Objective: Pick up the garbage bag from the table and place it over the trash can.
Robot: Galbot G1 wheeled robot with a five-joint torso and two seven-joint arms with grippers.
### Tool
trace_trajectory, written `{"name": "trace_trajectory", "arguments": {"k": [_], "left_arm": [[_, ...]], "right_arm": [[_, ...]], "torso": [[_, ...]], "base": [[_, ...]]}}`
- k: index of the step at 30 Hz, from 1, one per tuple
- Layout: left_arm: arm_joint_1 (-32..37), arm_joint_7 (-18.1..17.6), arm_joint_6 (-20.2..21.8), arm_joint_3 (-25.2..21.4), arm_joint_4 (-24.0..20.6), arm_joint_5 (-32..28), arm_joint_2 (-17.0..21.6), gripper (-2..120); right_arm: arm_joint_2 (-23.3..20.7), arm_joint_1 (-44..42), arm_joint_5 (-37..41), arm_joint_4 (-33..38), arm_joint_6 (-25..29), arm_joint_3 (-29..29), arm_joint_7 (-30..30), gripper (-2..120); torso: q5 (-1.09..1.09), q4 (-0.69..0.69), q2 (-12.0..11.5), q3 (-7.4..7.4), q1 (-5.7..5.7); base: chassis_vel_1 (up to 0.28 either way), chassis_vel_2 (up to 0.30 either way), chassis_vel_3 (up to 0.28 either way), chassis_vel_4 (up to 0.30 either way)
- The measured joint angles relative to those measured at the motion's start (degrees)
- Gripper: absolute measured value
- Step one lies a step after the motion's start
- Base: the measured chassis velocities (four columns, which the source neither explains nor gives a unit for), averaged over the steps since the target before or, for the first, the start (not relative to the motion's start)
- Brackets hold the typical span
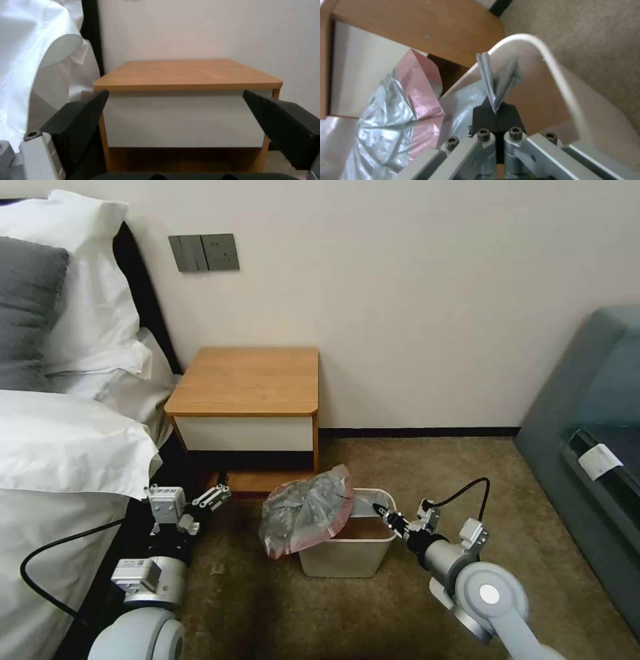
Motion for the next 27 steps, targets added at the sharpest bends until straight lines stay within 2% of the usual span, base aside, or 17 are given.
{"name": "trace_trajectory", "arguments": {"k": [5, 9, 11, 13, 15, 17, 18, 21, 23, 26, 27], "left_arm": [[-0.10, -0.01, 0.00, -0.16, 0.14, -0.03, 0.02, 100], [-0.24, -0.01, 0.02, -0.16, 0.31, -0.04, 0.01, 100], [-0.24, -0.01, 0.02, -0.13, 0.35, -0.04, -0.01, 100], [-0.21, -0.03, 0.02, -0.08, 0.41, -0.04, -0.05, 100], [-0.18, -0.03, 0.01, -0.08, 0.42, -0.03, -0.05, 100], [-0.16, -0.05, -0.06, -0.10, 0.44, -0.04, -0.06, 100], [-0.16, -0.05, -0.06, -0.10, 0.44, -0.04, -0.06, 100], [-0.16, -0.08, -0.13, -0.15, 0.46, -0.09, -0.03, 100], [-0.17, -0.08, -0.23, -0.15, 0.50, -0.09, -0.04, 100], [-0.07, -0.09, -0.52, -0.15, 0.56, -0.11, -0.13, 100], [-0.07, -0.09, -0.52, -0.15, 0.56, -0.11, -0.13, 100]], "right_arm": [[0.01, 0.35, -0.06, -0.31, -1.02, 0.07, 0.64, 0], [0.00, 0.36, -0.38, 0.11, -1.25, 0.17, 1.19, 17], [0.00, 0.34, -0.68, 0.24, -1.26, 0.17, 1.19, 20], [0.01, 0.16, -1.43, 0.74, -1.25, 0.28, 1.19, 32], [0.01, 0.06, -1.60, 0.99, -1.25, 0.40, 1.19, 35], [-0.07, -0.27, -1.98, 1.61, -1.24, 0.75, 1.20, 46], [-0.07, -0.27, -1.98, 1.61, -1.24, 0.75, 1.20, 46], [-0.48, -0.88, -2.30, 2.60, -1.21, 1.21, 1.36, 60], [-0.57, -1.14, -2.31, 3.06, -1.21, 1.41, 1.49, 63], [-0.99, -2.35, -2.31, 5.24, -1.19, 2.23, 2.29, 78], [-0.99, -2.35, -2.31, 5.24, -1.19, 2.23, 2.29, 78]], "torso": [[0.00, 0.00, 0.00, 0.00, 0.00], [-0.01, 0.00, 0.00, 0.00, 0.00], [-0.01, 0.00, 0.00, 0.00, 0.00], [0.00, 0.00, 0.00, 0.00, 0.00], [-0.01, 0.00, 0.00, 0.00, 0.00], [0.00, 0.00, 0.00, 0.00, 0.00], [0.00, 0.00, 0.00, 0.00, 0.00], [0.00, 0.00, -0.01, 0.00, 0.00], [0.00, 0.00, -0.01, 0.00, 0.00], [0.00, 0.00, 0.00, 0.00, 0.00], [0.00, 0.00, 0.00, 0.00, 0.00]], "base": [[0.000, 0.000, 0.000, 0.000], [0.000, 0.000, 0.000, 0.000], [0.000, 0.000, 0.000, 0.000], [0.000, 0.000, 0.000, 0.000], [0.000, 0.000, 0.000, 0.000], [0.000, 0.000, 0.000, 0.000], [0.000, 0.000, 0.000, 0.000], [0.000, 0.000, 0.000, 0.000], [0.000, 0.000, 0.000, 0.000], [0.000, 0.000, 0.000, 0.000], [0.000, 0.000, 0.000, 0.000]]}}
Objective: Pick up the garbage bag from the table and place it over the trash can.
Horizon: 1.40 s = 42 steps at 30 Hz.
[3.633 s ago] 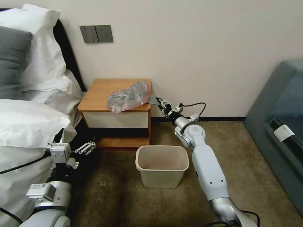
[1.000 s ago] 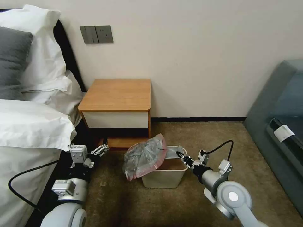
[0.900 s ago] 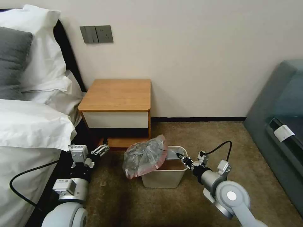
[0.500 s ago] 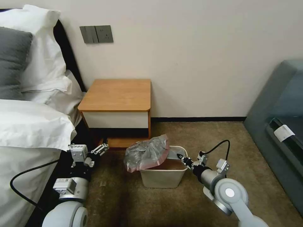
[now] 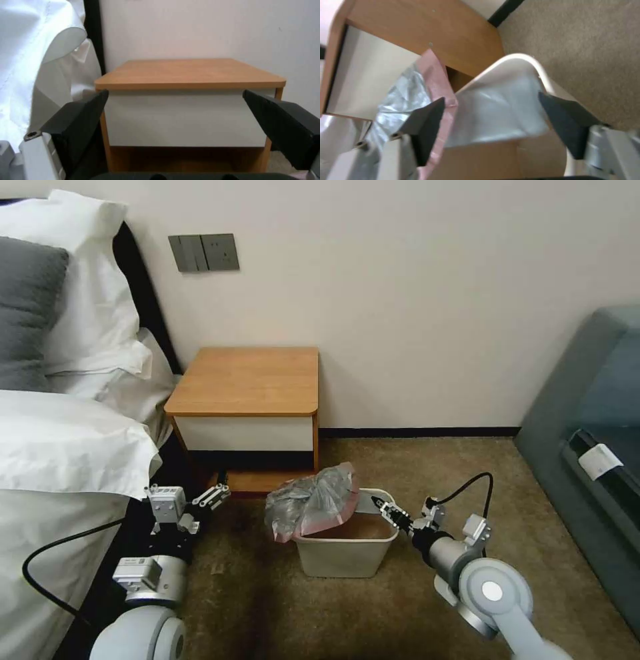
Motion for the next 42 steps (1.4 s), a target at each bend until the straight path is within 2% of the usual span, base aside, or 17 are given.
{"name": "trace_trajectory", "arguments": {"k": [4, 6, 13, 18, 21, 23, 26, 28, 31, 32, 35, 36, 37, 38, 39, 42], "left_arm": [[-0.01, 0.00, -0.26, 0.28, 0.28, -0.03, -0.02, 100], [-0.02, 0.00, -0.26, 0.38, 0.33, -0.04, -0.02, 100], [-0.19, 0.17, -0.13, 2.21, 1.30, -0.01, 0.55, 100], [-0.90, 0.16, 0.91, 5.57, 2.46, 0.12, 1.69, 100], [-2.78, -0.99, 4.34, 10.21, 3.60, 0.09, 3.30, 100], [-3.35, -1.41, 5.56, 11.33, 3.89, 0.06, 3.56, 100], [-5.49, -4.17, 10.68, 15.06, 4.86, -0.05, 4.29, 100], [-5.98, -5.12, 12.20, 15.94, 5.05, -0.04, 4.49, 100], [-7.73, -7.47, 18.96, 18.31, 5.18, -0.96, 5.38, 100], [-7.73, -7.47, 18.96, 18.31, 5.18, -0.96, 5.38, 100], [-10.37, -9.22, 23.82, 19.88, 6.13, -2.28, 6.14, 100], [-10.37, -9.22, 23.82, 19.88, 6.13, -2.28, 6.14, 100], [-11.01, -10.05, 25.00, 20.30, 6.37, -2.68, 6.25, 100], [-12.44, -12.79, 27.94, 21.36, 6.91, -4.13, 6.44, 100], [-12.44, -12.79, 27.94, 21.36, 6.91, -4.13, 6.44, 100], [-15.30, -19.16, 33.89, 23.76, 7.93, -8.92, 6.65, 100]], "right_arm": [[-0.43, -1.96, 0.47, 4.09, 0.00, 1.69, 0.82, 96], [-0.44, -2.28, 0.54, 5.01, 0.00, 2.04, 0.98, 99], [-0.01, -3.00, 0.65, 9.34, -0.06, 3.46, 1.58, 100], [0.56, -2.90, 0.65, 11.80, -0.08, 3.98, 2.66, 100], [0.72, -2.93, 0.92, 13.75, -0.13, 5.19, 3.60, 100], [0.70, -3.01, 0.98, 14.01, -0.11, 5.51, 3.80, 100], [0.62, -3.66, 1.07, 14.40, 0.06, 6.54, 4.17, 100], [0.62, -3.90, 1.06, 14.42, 0.14, 6.74, 4.23, 100], [0.79, -4.33, 0.74, 13.96, 0.37, 7.03, 4.31, 100], [0.79, -4.33, 0.74, 13.96, 0.37, 7.03, 4.31, 100], [1.58, -4.28, 0.20, 12.85, 0.62, 7.00, 4.31, 100], [1.58, -4.28, 0.20, 12.85, 0.62, 7.00, 4.31, 100], [1.79, -4.24, 0.17, 12.55, 0.64, 6.98, 4.30, 100], [2.30, -4.15, -0.03, 11.58, 0.74, 6.99, 4.25, 100], [2.30, -4.15, -0.03, 11.58, 0.74, 6.99, 4.25, 100], [3.20, -4.11, -0.79, 9.49, 1.41, 7.03, 4.19, 100]], "torso": [[0.00, 0.00, 0.00, 0.00, 0.00], [0.00, 0.00, 0.00, 0.00, 0.00], [0.00, 0.00, 0.00, 0.00, 0.00], [0.00, -0.01, 0.00, 0.00, 0.00], [0.00, 0.00, 0.00, 0.00, 0.00], [0.00, -0.01, 0.00, 0.00, 0.00], [0.00, -0.01, 0.00, 0.00, 0.00], [0.00, -0.01, 0.00, 0.00, 0.00], [0.00, -0.01, 0.00, 0.00, 0.00], [0.00, -0.01, 0.00, 0.00, 0.00], [0.00, 0.00, 0.00, 0.00, 0.00], [0.00, 0.00, 0.00, 0.00, 0.00], [0.00, -0.01, 0.00, 0.00, 0.00], [0.00, 0.00, 0.00, 0.00, 0.00], [0.00, 0.00, 0.00, 0.00, 0.00], [0.01, -0.01, 0.00, 0.00, 0.00]], "base": [[0.000, 0.000, 0.000, 0.000], [0.000, 0.000, 0.000, 0.000], [0.000, 0.000, 0.000, 0.000], [0.000, 0.000, 0.000, 0.000], [0.000, 0.000, 0.000, 0.000], [0.000, 0.000, 0.000, 0.000], [0.000, 0.000, 0.000, 0.000], [0.000, 0.000, 0.000, 0.000], [0.000, 0.000, 0.000, 0.000], [0.000, 0.000, 0.000, 0.000], [0.000, 0.000, 0.000, 0.000], [0.000, 0.000, 0.000, 0.000], [0.000, 0.000, 0.000, 0.000], [0.000, 0.000, 0.000, 0.000], [0.000, 0.000, 0.000, 0.000], [0.000, 0.000, 0.000, 0.000]]}}
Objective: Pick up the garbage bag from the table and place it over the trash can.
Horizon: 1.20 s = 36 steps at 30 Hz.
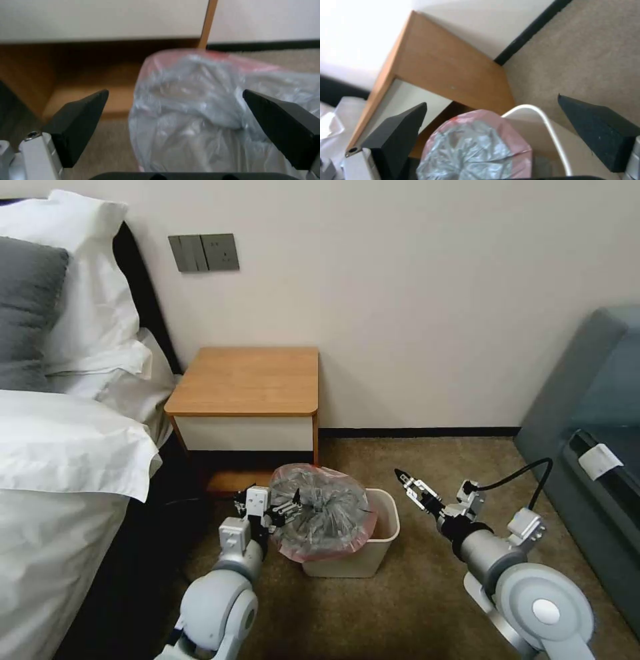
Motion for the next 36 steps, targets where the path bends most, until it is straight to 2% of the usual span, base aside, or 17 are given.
{"name": "trace_trajectory", "arguments": {"k": [1, 5, 13, 23, 30, 36], "left_arm": [[0.00, 0.00, 0.00, 0.00, 0.00, 0.00, 0.00, 100], [-2.29, -4.95, 4.86, 2.20, 1.32, -5.87, 0.27, 100], [-4.03, -8.91, 8.50, 3.68, 3.44, -10.31, 0.31, 100], [-7.09, -12.55, 8.94, 4.45, 7.17, -15.00, -0.78, 100], [-7.07, -12.92, 8.85, 4.91, 8.26, -15.05, -1.43, 100], [-7.05, -12.99, 8.75, 4.83, 9.16, -14.96, -1.91, 89]], "right_arm": [[0.00, 0.00, 0.00, 0.00, 0.00, 0.00, 0.00, 100], [0.44, 0.04, -0.50, -1.80, 0.38, 0.05, 0.00, 100], [1.68, 0.80, -2.09, -4.49, 0.91, -0.42, -0.30, 100], [1.90, 2.03, -3.04, -6.52, 1.22, -0.64, -0.44, 100], [1.78, 1.79, -3.97, -7.13, 1.46, -0.65, -0.44, 100], [1.71, 1.61, -4.47, -7.18, 1.62, -0.63, -0.48, 100]], "torso": [[0.00, 0.00, 0.00, 0.00, 0.00], [-0.01, 0.00, 0.00, 0.00, 0.00], [-0.01, 0.00, 0.00, 0.00, 0.00], [-0.01, 0.00, 0.00, 0.00, 0.00], [-0.01, 0.00, 0.00, 0.00, 0.00], [-0.01, 0.00, 0.00, 0.00, 0.00]], "base": [[0.000, 0.000, 0.000, 0.000], [0.000, 0.000, 0.000, 0.000], [0.000, 0.000, 0.000, 0.000], [0.000, 0.000, 0.000, 0.000], [0.000, 0.000, 0.000, 0.000], [0.000, 0.000, 0.000, 0.000]]}}
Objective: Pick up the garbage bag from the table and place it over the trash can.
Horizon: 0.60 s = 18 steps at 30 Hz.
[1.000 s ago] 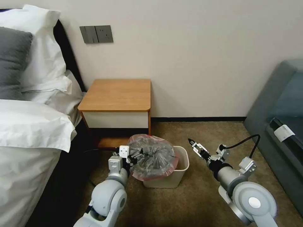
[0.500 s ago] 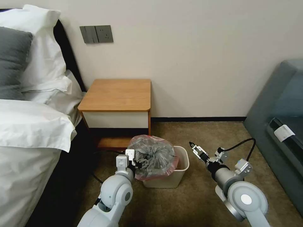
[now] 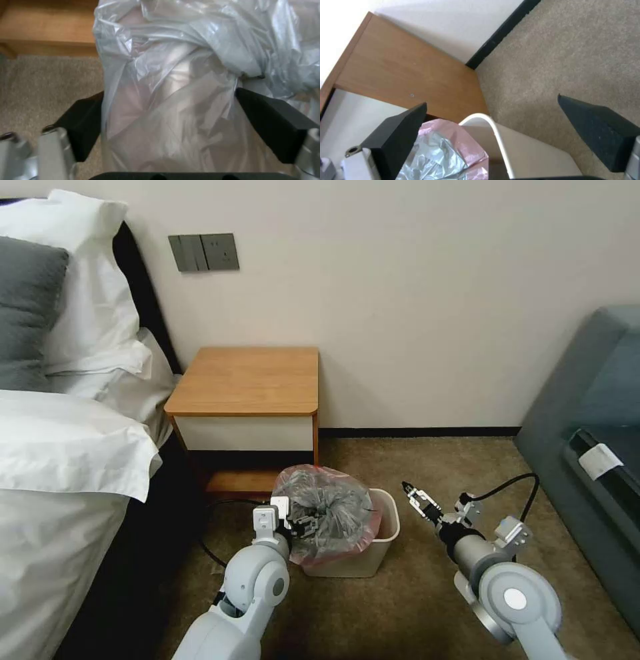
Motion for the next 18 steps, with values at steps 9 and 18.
{"name": "trace_trajectory", "arguments": {"k": [9, 18], "left_arm": [[0.65, -0.05, -1.87, -0.33, 0.42, 0.15, 0.04, 45], [0.82, -0.05, -3.57, -0.49, 0.96, 0.14, 0.23, 13]], "right_arm": [[0.24, -0.07, -0.93, -0.10, 0.15, -0.27, -0.24, 100], [0.32, -0.28, -2.32, 0.10, 0.24, -0.24, -1.17, 100]], "torso": [[0.00, 0.00, 0.00, 0.00, 0.00], [0.00, 0.00, 0.00, 0.00, 0.00]], "base": [[0.000, 0.000, 0.000, 0.000], [0.000, 0.000, 0.000, 0.000]]}}
